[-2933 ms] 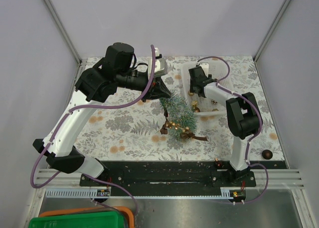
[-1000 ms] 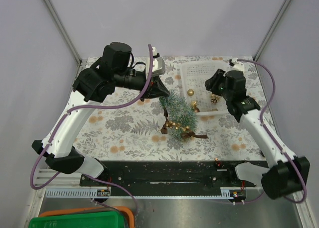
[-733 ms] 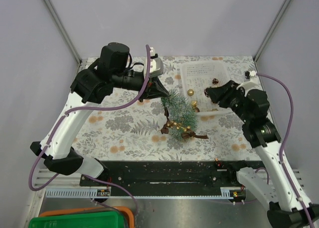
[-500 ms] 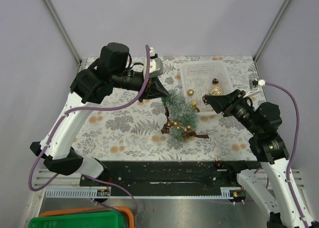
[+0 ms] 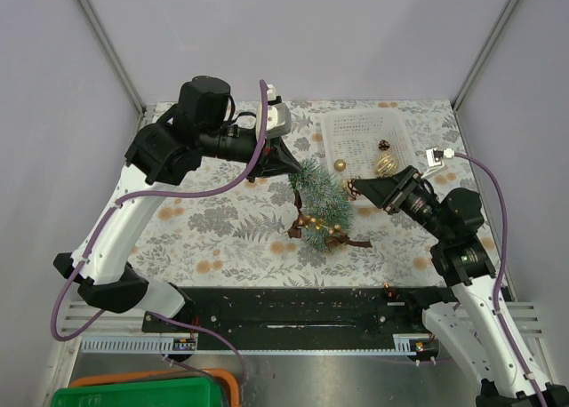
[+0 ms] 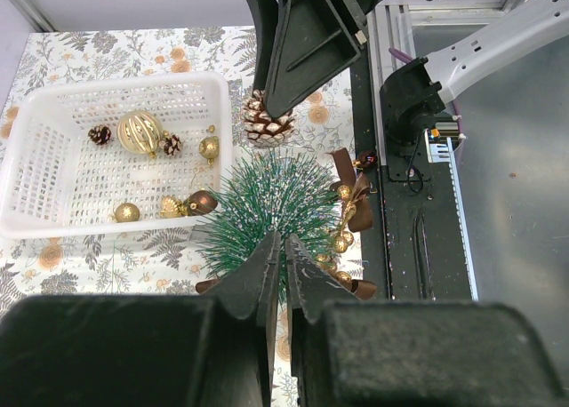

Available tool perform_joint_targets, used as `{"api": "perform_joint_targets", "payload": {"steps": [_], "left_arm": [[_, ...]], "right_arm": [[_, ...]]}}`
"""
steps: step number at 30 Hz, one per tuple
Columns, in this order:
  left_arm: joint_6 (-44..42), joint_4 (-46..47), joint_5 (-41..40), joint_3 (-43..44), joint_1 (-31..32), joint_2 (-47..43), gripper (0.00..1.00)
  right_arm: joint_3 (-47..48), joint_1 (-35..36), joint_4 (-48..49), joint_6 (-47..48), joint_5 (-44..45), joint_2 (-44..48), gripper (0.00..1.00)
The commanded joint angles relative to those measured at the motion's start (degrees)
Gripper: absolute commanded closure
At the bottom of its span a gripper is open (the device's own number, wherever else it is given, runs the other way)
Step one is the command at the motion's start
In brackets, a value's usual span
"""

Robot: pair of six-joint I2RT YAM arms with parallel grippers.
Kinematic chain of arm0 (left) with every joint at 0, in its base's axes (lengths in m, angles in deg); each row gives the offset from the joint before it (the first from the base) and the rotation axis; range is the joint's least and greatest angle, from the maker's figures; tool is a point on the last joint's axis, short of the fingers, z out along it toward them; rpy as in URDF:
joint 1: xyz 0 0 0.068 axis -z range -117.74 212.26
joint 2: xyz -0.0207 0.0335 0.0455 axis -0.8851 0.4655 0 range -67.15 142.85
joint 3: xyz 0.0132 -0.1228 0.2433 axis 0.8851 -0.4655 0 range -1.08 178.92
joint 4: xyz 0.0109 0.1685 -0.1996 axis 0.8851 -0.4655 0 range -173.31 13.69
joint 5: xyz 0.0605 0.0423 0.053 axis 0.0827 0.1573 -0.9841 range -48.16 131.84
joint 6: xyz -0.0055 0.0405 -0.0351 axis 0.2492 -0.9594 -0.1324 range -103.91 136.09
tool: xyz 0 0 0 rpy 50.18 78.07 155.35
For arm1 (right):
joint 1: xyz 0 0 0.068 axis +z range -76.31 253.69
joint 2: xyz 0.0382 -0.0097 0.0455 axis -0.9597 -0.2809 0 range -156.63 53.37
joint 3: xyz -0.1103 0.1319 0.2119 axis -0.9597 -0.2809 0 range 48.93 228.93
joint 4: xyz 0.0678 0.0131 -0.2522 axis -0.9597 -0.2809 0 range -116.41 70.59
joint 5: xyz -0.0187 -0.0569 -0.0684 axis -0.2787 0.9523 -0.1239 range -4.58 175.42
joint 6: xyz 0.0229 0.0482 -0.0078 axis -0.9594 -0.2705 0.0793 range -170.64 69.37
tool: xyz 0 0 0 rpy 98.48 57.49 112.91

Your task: Decorate the small christmas tree

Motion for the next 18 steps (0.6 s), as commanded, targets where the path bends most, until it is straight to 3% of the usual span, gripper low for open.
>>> {"api": "perform_joint_targets", "payload": {"steps": [1,18], "left_arm": [[-0.1,2.0,1.8,0.9,-0.3,-1.1,0.91],[0.1,2.0,2.1,1.3,-0.2,-0.7,0.98]], "right_arm": [[-1.0,0.1,9.1,-2.2,1.5,1.8,0.6],[-6.0,0.2,14.7,-3.5,5.9,2.1,0.62]]}}
